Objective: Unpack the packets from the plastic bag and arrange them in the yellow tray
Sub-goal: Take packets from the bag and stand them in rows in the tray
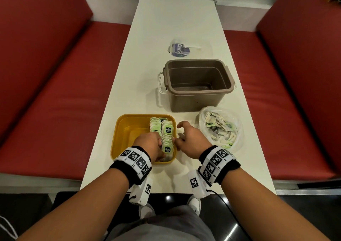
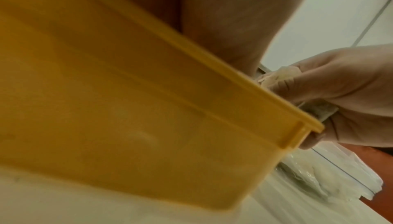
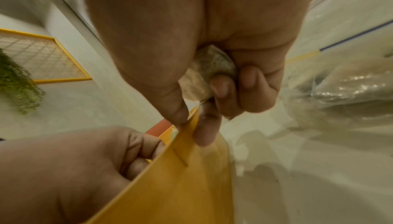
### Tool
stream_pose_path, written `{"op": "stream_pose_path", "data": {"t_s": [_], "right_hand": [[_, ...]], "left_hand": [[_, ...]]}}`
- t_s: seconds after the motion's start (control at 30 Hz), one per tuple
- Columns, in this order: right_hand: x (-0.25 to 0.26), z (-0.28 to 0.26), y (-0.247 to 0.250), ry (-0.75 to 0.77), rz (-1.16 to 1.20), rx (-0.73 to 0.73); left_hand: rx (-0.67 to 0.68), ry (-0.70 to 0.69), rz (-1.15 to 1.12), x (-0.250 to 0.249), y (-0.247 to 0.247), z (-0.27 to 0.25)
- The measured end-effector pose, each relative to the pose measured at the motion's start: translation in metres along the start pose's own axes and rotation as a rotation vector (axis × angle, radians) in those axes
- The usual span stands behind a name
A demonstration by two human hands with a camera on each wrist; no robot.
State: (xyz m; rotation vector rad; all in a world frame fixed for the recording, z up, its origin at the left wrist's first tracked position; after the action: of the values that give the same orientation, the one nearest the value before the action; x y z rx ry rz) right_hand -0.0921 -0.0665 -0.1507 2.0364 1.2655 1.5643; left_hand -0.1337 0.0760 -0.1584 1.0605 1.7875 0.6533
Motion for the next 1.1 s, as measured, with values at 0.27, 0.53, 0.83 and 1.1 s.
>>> {"op": "stream_pose_path", "data": {"t_s": [0.27, 0.53, 0.83, 1.1], "right_hand": [[0.037, -0.014, 0.011, 0.25, 0.209, -0.005], [0.057, -0.014, 0.006, 0.288, 0.28, 0.072], [0.056, -0.005, 0.017, 0.389, 0.043, -0.16], [0.034, 0.003, 0.015, 0.237, -0.071, -0.139]], "left_hand": [[-0.252, -0.293, -0.103, -0.036, 0.062, -0.021], [-0.313, -0.336, -0.133, -0.041, 0.08, -0.024], [-0.348, -0.47, -0.002, -0.044, 0.097, -0.028], [-0.199, -0.349, 0.217, -0.016, 0.08, -0.025]]}}
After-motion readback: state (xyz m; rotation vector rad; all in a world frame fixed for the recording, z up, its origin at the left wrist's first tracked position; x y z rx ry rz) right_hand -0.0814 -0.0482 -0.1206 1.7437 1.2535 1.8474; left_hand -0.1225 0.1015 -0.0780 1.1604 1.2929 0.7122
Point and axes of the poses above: each hand's wrist, its own z-axis towards the middle knuckle, its own y-axis out of the back of the hand, x = y × z, the point moved 8 cm from there along z, towards the middle knuckle, and after that the axes turned 7 degrees about -y, right-handed, at the moved point
